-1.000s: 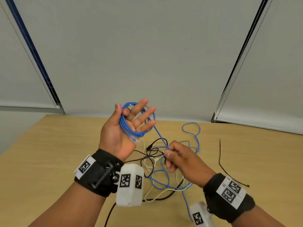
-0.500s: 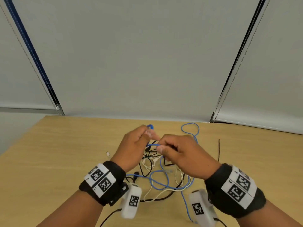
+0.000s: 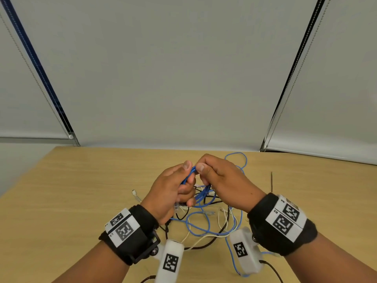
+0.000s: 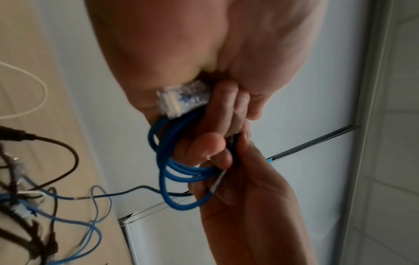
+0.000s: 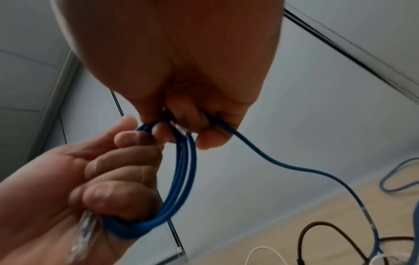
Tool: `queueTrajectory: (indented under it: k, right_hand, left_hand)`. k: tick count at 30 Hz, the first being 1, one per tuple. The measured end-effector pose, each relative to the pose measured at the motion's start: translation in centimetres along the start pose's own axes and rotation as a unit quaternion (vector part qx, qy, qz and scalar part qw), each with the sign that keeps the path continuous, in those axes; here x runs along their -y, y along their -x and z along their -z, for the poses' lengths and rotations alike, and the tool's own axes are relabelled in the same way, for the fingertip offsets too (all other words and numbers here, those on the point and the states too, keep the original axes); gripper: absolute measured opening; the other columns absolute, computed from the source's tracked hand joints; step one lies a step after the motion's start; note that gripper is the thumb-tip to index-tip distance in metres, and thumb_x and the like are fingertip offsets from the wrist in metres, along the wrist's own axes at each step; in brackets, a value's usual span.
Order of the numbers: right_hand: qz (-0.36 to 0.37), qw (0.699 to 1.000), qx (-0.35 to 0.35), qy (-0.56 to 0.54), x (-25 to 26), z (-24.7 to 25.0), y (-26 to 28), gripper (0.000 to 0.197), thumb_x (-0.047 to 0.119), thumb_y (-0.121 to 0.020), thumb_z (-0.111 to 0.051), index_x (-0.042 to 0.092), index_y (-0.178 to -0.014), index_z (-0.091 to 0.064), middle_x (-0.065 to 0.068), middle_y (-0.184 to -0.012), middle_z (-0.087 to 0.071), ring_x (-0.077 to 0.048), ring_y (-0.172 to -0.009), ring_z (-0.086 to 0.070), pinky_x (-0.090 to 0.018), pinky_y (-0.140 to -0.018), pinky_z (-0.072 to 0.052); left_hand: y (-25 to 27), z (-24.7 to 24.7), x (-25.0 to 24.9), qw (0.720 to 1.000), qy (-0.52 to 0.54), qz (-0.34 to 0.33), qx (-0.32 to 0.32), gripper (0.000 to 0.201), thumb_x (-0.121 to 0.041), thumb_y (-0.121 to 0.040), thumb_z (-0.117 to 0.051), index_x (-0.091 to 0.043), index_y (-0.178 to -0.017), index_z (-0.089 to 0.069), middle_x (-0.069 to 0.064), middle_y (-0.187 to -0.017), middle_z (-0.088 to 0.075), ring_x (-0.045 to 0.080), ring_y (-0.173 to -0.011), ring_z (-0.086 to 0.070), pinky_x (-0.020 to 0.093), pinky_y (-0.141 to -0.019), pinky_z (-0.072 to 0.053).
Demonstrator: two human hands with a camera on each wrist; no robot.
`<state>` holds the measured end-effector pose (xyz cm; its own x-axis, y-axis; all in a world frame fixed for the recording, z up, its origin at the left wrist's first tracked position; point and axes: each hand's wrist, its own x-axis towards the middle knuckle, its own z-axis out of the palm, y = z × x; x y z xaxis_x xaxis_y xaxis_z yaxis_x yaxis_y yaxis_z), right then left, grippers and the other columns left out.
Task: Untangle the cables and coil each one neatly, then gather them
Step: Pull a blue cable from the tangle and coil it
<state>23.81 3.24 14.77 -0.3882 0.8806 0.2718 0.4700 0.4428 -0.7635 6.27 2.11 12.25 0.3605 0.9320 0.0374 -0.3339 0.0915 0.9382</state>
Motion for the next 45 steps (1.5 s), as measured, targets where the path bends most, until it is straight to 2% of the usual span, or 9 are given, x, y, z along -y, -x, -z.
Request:
queueTrajectory:
  k: [3,10,17,21,25,30,35,39,45]
  right_hand:
    - [0.007,1.000,0.002,0.023,0.4,-0.2,-0.5,0.025,0.028,-0.107,-0.044,0.027,-0.084,-0.053,0.015,-0.061,-0.049,-0.003,-0.058,-0.045,-0.024,-0.061,-0.037]
    - [-0.022,0.989,0.029,-0.144,0.0,2.6,-2.0,0.007,0.028,-0.095,-0.066,0.021,-0.094,-0.068,0.001,-0.084,-0.070,-0.017,-0.060,-0.063,-0.025,-0.059,-0.052]
    - [-0.051,0.989,0.038,-0.132,-2.4,3.0,-1.6,0.014,0.023,-0.099,-0.062,0.013,-0.091,-0.066,-0.002,-0.065,-0.060,-0.015,-0.056,-0.052,-0.030,-0.059,-0.050]
    - [-0.054,0.990,0.062,-0.118,-2.2,0.9,-1.4,0.016,0.035,-0.097,-0.059,0.022,-0.093,-0.068,0.005,-0.063,-0.055,-0.012,-0.057,-0.051,-0.029,-0.054,-0.048]
    - [-0.056,0.991,0.108,-0.052,-2.0,-1.4,-0.7,0.020,0.034,-0.104,-0.049,0.040,-0.110,-0.067,0.014,-0.060,-0.057,-0.001,-0.052,-0.051,-0.017,-0.054,-0.044]
    - [-0.036,0.986,0.154,0.057,-1.1,-2.8,0.5,0.019,0.038,-0.102,-0.050,0.025,-0.101,-0.064,0.001,-0.069,-0.061,-0.013,-0.064,-0.058,-0.029,-0.062,-0.046]
    - [0.004,0.992,0.067,0.109,0.0,-1.3,-0.1,0.022,0.033,-0.099,-0.057,0.028,-0.078,-0.060,0.012,-0.058,-0.054,-0.003,-0.057,-0.048,-0.018,-0.055,-0.034]
    - [0.010,0.992,-0.012,0.124,-0.3,0.1,-0.7,0.013,0.031,-0.094,-0.067,0.024,-0.085,-0.071,0.014,-0.069,-0.062,-0.004,-0.068,-0.055,-0.021,-0.064,-0.040]
    - [0.002,0.999,-0.047,0.021,-0.8,-0.6,-0.6,0.010,0.029,-0.099,-0.060,0.026,-0.103,-0.069,0.013,-0.098,-0.070,-0.001,-0.098,-0.064,-0.019,-0.082,-0.047]
  left_hand:
    - [-0.3,0.0,-0.5,1.000,0.011,-0.008,0.008,0.035,-0.037,-0.096,-0.056,-0.015,-0.070,-0.050,-0.001,-0.055,-0.021,0.010,-0.040,-0.022,0.027,-0.048,-0.042]
    - [-0.2,1.7,-3.0,0.997,0.062,-0.023,0.027,0.036,-0.036,-0.099,-0.054,-0.015,-0.071,-0.048,-0.007,-0.049,-0.025,0.008,-0.037,-0.025,0.029,-0.050,-0.045]
    - [-0.6,3.1,-7.3,0.962,0.248,-0.114,0.028,0.042,-0.046,-0.102,-0.041,-0.021,-0.070,-0.051,-0.009,-0.046,-0.033,0.007,-0.039,-0.037,0.028,-0.060,-0.054]
    - [-1.3,2.6,-7.6,0.949,0.268,-0.167,0.003,0.046,-0.047,-0.105,-0.037,-0.018,-0.074,-0.055,0.004,-0.091,-0.077,0.023,-0.091,-0.075,0.042,-0.082,-0.062]
    - [-2.3,2.3,-7.1,0.946,0.252,-0.195,-0.054,0.039,-0.042,-0.107,-0.035,-0.015,-0.083,-0.050,0.018,-0.135,-0.065,0.035,-0.128,-0.061,0.052,-0.101,-0.053]
    - [-3.3,2.8,-4.6,0.946,-0.089,-0.216,-0.227,0.023,-0.029,-0.108,-0.042,-0.017,-0.095,-0.057,0.006,-0.127,-0.071,0.017,-0.119,-0.067,0.048,-0.103,-0.052]
    - [-2.7,3.6,-0.8,0.882,-0.421,-0.144,-0.156,0.028,-0.039,-0.107,-0.039,-0.028,-0.086,-0.054,-0.016,-0.082,-0.075,-0.006,-0.079,-0.066,0.026,-0.075,-0.047]
    - [-1.7,2.3,1.5,0.952,-0.301,-0.039,-0.052,0.050,-0.062,-0.097,-0.037,-0.025,-0.073,-0.058,0.000,-0.054,-0.049,0.022,-0.052,-0.059,0.041,-0.068,-0.058]
    - [-1.3,1.0,1.9,1.000,0.002,0.023,-0.002,0.048,-0.056,-0.096,-0.053,-0.015,-0.074,-0.063,-0.003,-0.046,-0.028,0.014,-0.038,-0.032,0.037,-0.061,-0.055]
